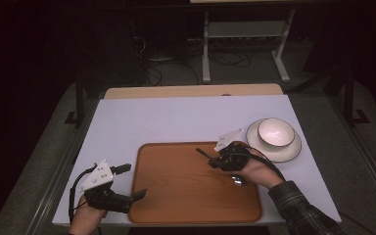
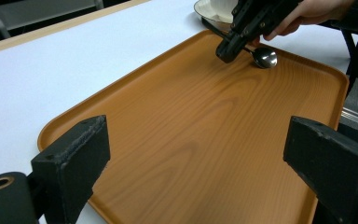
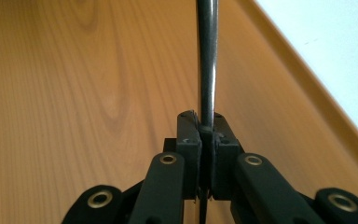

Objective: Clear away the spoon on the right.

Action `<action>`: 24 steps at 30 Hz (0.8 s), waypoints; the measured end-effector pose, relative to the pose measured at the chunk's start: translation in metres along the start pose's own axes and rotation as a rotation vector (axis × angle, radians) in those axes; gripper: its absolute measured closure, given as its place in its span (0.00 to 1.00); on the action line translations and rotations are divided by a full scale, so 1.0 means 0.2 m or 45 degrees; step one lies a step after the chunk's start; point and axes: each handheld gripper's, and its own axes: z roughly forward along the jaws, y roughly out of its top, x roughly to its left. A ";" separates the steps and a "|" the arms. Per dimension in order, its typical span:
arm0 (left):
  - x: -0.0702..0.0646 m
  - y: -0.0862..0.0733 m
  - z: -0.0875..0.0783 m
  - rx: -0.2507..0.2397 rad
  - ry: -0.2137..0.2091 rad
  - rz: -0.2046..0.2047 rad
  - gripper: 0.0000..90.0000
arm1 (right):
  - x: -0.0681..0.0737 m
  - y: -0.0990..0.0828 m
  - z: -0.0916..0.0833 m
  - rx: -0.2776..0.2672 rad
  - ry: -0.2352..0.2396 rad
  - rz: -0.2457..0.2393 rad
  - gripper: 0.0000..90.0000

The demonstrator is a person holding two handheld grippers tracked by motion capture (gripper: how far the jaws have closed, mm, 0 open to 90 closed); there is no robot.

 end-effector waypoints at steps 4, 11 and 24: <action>0.00 0.00 0.00 -0.002 0.001 -0.001 0.07 | 0.01 -0.01 0.02 0.030 0.014 -0.002 0.90; 0.00 0.01 0.01 -0.004 0.008 0.000 0.07 | 0.01 -0.04 0.02 0.029 0.021 0.031 0.67; 0.01 0.00 -0.02 -0.019 0.005 0.003 0.07 | 0.00 -0.06 -0.10 -0.229 -0.026 0.116 0.16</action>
